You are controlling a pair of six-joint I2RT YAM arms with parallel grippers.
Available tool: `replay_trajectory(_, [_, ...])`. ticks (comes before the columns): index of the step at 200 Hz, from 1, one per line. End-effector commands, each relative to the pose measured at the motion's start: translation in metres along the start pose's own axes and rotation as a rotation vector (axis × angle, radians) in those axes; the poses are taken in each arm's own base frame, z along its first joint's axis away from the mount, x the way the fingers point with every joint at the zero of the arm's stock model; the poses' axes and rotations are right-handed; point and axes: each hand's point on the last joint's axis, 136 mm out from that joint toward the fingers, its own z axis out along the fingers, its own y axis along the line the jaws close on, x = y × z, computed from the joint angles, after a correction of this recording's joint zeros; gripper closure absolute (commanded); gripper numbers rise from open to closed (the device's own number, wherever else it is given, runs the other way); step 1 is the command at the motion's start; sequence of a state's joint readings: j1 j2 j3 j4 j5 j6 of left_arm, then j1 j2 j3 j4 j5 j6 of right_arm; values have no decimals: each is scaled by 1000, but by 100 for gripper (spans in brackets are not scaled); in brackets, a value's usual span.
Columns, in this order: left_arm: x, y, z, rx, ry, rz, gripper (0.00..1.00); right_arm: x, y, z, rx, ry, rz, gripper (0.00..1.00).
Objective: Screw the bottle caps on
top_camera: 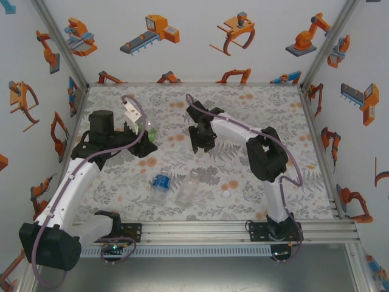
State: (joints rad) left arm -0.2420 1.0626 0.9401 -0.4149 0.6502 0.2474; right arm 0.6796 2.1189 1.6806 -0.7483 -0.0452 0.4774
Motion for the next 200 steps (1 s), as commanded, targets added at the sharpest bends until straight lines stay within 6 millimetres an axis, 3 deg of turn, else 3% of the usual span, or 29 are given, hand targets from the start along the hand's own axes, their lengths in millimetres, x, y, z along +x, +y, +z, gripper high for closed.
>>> replay_trajectory(1, [-6, -4, -3, 6, -25, 8, 83, 4, 4, 1, -5, 26, -4, 53])
replay_trajectory(200, [-6, -4, -4, 7, -26, 8, 82, 7, 11, 17, -22, 54, -9, 56])
